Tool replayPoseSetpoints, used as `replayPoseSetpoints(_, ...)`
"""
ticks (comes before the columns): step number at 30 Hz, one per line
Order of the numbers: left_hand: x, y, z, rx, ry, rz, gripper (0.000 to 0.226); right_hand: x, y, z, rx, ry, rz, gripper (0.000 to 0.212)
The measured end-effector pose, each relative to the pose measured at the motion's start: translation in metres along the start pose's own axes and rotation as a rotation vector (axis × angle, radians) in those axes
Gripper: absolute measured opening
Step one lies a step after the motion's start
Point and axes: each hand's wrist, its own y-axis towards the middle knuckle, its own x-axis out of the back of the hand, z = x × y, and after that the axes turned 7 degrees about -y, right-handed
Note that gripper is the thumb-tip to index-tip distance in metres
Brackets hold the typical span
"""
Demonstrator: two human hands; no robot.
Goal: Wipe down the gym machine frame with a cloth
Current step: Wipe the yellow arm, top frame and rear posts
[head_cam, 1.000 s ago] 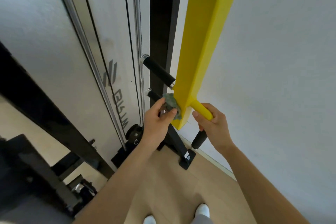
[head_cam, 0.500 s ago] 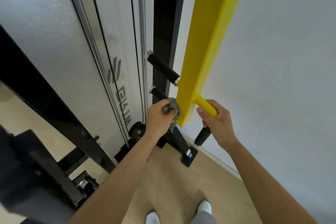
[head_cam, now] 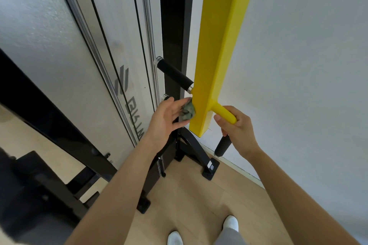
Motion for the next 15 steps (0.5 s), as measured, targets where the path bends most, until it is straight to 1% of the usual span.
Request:
replayPoseSetpoints(3,-0.002,0.003,0.009,0.076,0.066,-0.054,0.067,0.000,0.001,-0.001,0.002,-0.006,-0.002,0.019)
replayPoseSetpoints(6,-0.005,0.006,0.015,0.108,0.115,-0.102,0.064,0.001,0.001,-0.001,0.003,-0.013,-0.008,0.018)
replayPoseSetpoints(8,-0.008,0.008,0.013,0.110,0.098,-0.106,0.060,0.000,0.002,0.000,0.003,-0.019,-0.013,0.018)
replayPoseSetpoints(11,-0.014,0.011,0.001,0.094,0.032,-0.115,0.066,0.000,0.002,-0.001,0.004,-0.025,-0.014,0.019)
replayPoseSetpoints(15,-0.018,0.010,-0.011,0.027,-0.036,-0.126,0.070,-0.001,0.001,0.000,-0.004,-0.020,-0.008,0.020)
